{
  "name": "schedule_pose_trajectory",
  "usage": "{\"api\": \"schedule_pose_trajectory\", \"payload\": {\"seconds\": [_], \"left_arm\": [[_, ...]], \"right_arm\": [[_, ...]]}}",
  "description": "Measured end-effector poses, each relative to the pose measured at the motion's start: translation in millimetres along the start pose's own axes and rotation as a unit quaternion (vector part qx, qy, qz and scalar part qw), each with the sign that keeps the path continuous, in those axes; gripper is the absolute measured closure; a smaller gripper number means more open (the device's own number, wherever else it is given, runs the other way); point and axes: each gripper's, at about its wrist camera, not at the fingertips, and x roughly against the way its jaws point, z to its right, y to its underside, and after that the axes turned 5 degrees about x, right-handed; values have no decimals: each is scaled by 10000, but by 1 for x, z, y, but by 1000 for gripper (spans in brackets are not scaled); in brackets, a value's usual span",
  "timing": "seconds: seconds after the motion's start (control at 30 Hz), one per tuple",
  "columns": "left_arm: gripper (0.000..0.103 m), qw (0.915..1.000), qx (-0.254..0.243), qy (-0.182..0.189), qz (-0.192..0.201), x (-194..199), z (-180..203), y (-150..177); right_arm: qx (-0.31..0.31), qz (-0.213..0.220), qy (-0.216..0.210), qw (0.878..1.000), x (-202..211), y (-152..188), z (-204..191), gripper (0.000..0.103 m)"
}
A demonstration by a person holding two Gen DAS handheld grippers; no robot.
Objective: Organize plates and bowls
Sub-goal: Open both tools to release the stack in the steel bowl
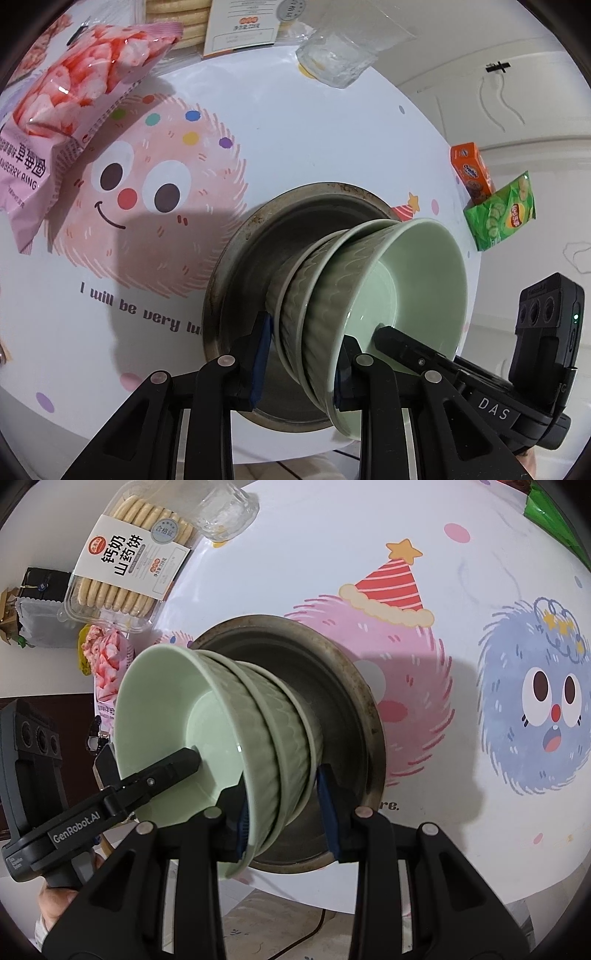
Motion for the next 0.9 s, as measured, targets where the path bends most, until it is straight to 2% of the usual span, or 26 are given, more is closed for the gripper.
{"api": "schedule_pose_trajectory", "payload": {"seconds": [0.1,0.17,0.23,0.3,0.33,0.4,0.43,0.57,0.6,0.77,0.9], "left_arm": [[74,10000,4,8,22,-1,0,0],[65,10000,9,-1,23,-1,0,1],[44,10000,-11,-59,51,-1,0,0],[42,9999,-33,-61,79,1,0,0],[38,9999,-50,-57,99,2,1,0],[32,9999,-75,-13,126,5,2,1],[31,9998,-91,-34,166,7,3,1],[24,9995,-116,-23,280,15,5,0],[21,9994,-122,-29,317,17,5,1],[20,9987,-66,186,475,27,7,5],[19,9953,-253,52,934,44,13,14]], "right_arm": [[69,32,65,9999,1,0,-4,66],[53,88,96,9999,3,0,-5,65],[63,178,140,9997,7,0,-7,63],[176,328,313,9988,13,0,-12,49],[221,374,364,9984,16,0,-14,38],[258,430,376,9980,21,0,-17,35],[276,449,396,9978,22,0,-18,34],[283,522,523,9969,29,2,-19,20],[275,544,533,9967,31,2,-18,20],[212,628,481,9966,41,4,-16,19],[413,865,790,9923,54,8,-23,18]]}}
